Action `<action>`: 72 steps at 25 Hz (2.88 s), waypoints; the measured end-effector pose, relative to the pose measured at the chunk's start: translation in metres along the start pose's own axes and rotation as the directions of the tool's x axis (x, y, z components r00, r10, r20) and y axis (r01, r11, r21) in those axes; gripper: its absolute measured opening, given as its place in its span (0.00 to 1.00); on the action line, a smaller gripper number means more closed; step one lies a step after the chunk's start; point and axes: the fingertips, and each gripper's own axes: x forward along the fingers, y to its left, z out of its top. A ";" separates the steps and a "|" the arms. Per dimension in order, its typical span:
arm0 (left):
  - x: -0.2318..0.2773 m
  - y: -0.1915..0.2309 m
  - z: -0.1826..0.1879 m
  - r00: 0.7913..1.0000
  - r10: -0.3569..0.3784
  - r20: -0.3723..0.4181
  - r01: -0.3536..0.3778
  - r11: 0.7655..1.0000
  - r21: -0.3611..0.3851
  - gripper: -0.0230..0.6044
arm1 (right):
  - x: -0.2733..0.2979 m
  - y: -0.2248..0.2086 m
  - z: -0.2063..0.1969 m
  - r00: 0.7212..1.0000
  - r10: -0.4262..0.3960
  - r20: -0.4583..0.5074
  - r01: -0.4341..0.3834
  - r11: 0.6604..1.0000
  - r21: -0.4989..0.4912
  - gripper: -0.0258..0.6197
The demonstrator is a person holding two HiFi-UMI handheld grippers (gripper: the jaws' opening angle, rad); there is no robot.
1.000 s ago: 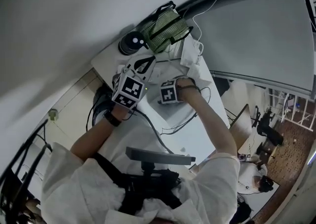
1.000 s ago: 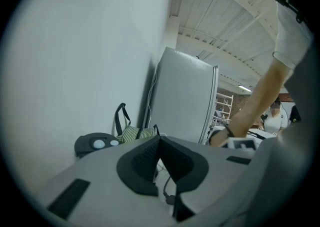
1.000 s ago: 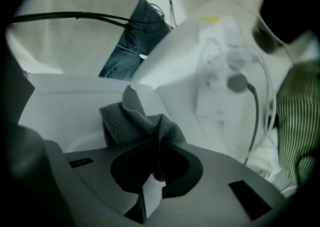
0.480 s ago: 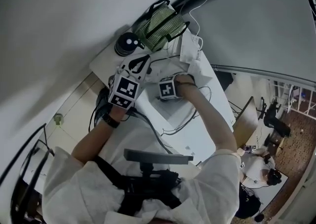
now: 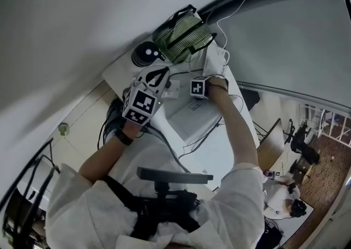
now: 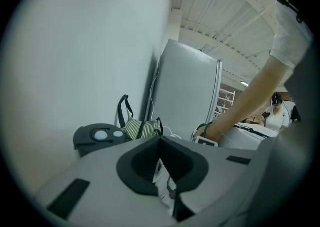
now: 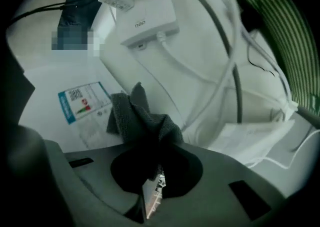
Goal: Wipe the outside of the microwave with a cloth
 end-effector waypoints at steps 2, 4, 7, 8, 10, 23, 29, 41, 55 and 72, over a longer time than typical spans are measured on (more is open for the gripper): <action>0.001 0.000 -0.001 1.000 -0.003 -0.002 0.003 1.000 0.000 0.07 | 0.002 0.019 0.031 1.000 0.021 0.007 -0.020 0.998 -0.059 0.06; 0.000 -0.001 0.000 1.000 -0.007 0.002 0.007 1.000 0.003 0.07 | 0.002 0.054 0.074 0.996 0.069 0.059 -0.061 0.989 -0.138 0.07; -0.001 -0.001 0.002 1.000 -0.026 0.006 0.026 1.000 0.008 0.07 | 0.001 0.109 0.143 0.976 0.119 0.181 -0.060 0.952 -0.299 0.07; -0.001 -0.001 0.003 0.999 -0.035 0.007 0.035 0.999 0.011 0.07 | -0.006 0.131 0.163 0.958 0.165 0.235 -0.079 0.937 -0.339 0.07; 0.000 -0.003 0.004 0.998 -0.057 0.011 0.057 0.998 0.016 0.07 | -0.053 0.180 0.183 0.905 0.291 0.311 -0.146 0.898 -0.415 0.07; 0.020 -0.189 0.062 0.893 -0.448 0.036 0.426 0.869 0.252 0.07 | -0.217 0.210 -0.097 0.303 -0.485 0.820 -0.159 0.823 0.545 0.07; 0.019 -0.339 0.064 0.781 -0.625 -0.010 0.584 0.724 0.368 0.07 | -0.045 0.325 -0.279 0.461 -0.791 0.402 -0.263 0.311 0.913 0.07; 0.008 -0.686 0.016 0.817 -0.570 -0.081 0.543 0.716 0.440 0.07 | 0.219 0.428 -0.433 0.373 -0.868 0.327 -0.267 0.238 0.934 0.07; 0.034 -0.862 -0.062 0.807 -0.542 -0.236 0.586 0.685 0.433 0.07 | 0.334 0.587 -0.185 0.524 -0.507 0.684 -0.078 0.772 0.631 0.07; 0.030 -0.875 -0.080 0.796 -0.526 -0.300 0.601 0.622 0.502 0.07 | 0.362 0.416 -0.397 0.440 -0.779 0.447 -0.203 0.399 0.894 0.07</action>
